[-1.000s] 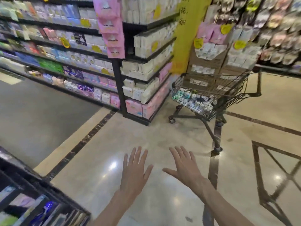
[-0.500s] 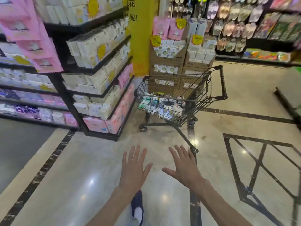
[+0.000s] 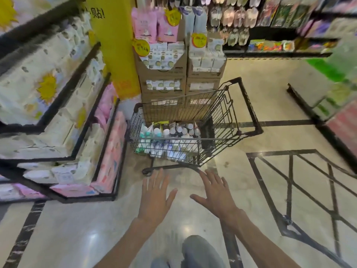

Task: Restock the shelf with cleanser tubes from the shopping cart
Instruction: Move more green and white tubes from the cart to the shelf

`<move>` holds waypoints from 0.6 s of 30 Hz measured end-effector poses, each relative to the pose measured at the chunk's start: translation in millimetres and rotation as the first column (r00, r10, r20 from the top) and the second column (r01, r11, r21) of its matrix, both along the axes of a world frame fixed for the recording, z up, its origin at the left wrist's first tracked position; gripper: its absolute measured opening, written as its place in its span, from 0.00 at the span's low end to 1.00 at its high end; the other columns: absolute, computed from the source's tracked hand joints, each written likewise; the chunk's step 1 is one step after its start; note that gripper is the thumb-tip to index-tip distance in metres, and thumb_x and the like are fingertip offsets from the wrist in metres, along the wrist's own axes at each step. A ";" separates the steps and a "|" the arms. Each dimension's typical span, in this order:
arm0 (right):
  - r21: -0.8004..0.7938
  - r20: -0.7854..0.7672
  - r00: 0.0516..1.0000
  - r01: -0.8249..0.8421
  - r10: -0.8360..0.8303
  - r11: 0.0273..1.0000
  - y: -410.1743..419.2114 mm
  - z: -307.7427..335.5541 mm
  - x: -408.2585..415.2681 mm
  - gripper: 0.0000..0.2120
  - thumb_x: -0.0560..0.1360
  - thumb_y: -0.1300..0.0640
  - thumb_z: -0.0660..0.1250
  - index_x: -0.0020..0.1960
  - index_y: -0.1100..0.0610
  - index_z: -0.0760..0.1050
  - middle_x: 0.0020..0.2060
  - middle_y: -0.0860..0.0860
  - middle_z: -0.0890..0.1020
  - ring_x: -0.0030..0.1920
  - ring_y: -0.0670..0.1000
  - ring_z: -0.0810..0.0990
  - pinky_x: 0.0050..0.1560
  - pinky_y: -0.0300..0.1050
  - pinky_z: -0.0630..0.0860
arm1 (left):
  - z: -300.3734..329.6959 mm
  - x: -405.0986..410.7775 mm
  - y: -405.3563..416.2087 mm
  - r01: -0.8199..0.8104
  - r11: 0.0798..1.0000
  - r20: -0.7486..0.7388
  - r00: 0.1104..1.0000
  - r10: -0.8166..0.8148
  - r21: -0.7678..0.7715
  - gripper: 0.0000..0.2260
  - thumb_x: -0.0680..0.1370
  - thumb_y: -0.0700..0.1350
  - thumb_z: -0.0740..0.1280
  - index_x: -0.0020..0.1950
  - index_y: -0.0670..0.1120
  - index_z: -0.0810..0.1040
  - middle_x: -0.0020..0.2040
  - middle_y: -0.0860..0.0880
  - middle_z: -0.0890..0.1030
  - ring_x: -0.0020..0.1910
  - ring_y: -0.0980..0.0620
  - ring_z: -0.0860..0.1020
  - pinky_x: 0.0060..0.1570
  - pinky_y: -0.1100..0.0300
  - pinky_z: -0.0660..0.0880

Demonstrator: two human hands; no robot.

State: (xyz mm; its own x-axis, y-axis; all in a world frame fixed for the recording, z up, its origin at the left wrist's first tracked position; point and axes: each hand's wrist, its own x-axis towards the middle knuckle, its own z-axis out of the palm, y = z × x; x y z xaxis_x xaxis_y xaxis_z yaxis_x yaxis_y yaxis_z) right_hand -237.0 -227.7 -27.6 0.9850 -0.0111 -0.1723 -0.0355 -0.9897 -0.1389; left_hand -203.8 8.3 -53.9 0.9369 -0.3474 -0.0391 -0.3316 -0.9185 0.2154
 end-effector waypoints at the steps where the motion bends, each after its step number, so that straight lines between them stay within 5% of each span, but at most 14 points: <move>1: 0.008 -0.004 1.000 0.015 -0.015 1.000 -3.7 -1.0 18.1 0.51 0.69 0.20 0.39 0.83 0.49 0.53 0.81 0.52 0.61 0.81 0.57 0.58 0.78 0.62 0.57 | -0.4 19.5 -3.6 0.011 1.000 -0.002 1.000 -0.011 -0.005 0.29 0.84 0.64 0.49 0.77 0.50 0.72 0.79 0.46 0.69 0.78 0.43 0.68 0.75 0.39 0.62; 4: 0.032 0.001 0.999 0.040 -0.040 0.999 -16.9 -3.1 75.8 0.54 0.68 0.18 0.36 0.83 0.50 0.52 0.81 0.53 0.61 0.81 0.58 0.57 0.78 0.62 0.58 | -4.6 80.4 -17.8 0.042 0.999 0.017 0.999 -0.041 -0.018 0.31 0.85 0.64 0.43 0.80 0.50 0.68 0.80 0.46 0.67 0.79 0.42 0.66 0.74 0.37 0.66; 12: 0.067 -0.050 0.999 0.016 -0.012 0.998 -70.6 -31.5 248.9 0.47 0.74 0.23 0.46 0.83 0.50 0.51 0.81 0.53 0.61 0.81 0.56 0.57 0.80 0.60 0.57 | -33.4 246.7 -80.2 0.020 1.000 -0.063 0.998 -0.019 0.005 0.32 0.83 0.67 0.39 0.85 0.55 0.53 0.85 0.48 0.52 0.84 0.46 0.49 0.82 0.40 0.49; 15: 0.102 -0.111 0.994 0.019 -0.008 0.995 -92.5 -46.8 309.6 0.44 0.76 0.26 0.56 0.83 0.50 0.52 0.80 0.52 0.61 0.81 0.55 0.58 0.79 0.60 0.57 | -44.3 300.6 -104.9 0.007 1.000 -0.100 0.995 -0.006 0.015 0.38 0.80 0.69 0.31 0.84 0.54 0.58 0.84 0.47 0.59 0.83 0.44 0.55 0.81 0.40 0.50; 18: 0.140 -0.200 0.979 0.050 -0.021 0.989 -114.2 -67.7 361.3 0.44 0.76 0.28 0.59 0.83 0.49 0.51 0.80 0.51 0.61 0.80 0.55 0.58 0.79 0.58 0.57 | -62.2 352.6 -128.6 -0.023 1.000 -0.219 0.975 0.020 -0.012 0.38 0.80 0.69 0.35 0.83 0.53 0.61 0.82 0.46 0.63 0.82 0.42 0.58 0.81 0.41 0.52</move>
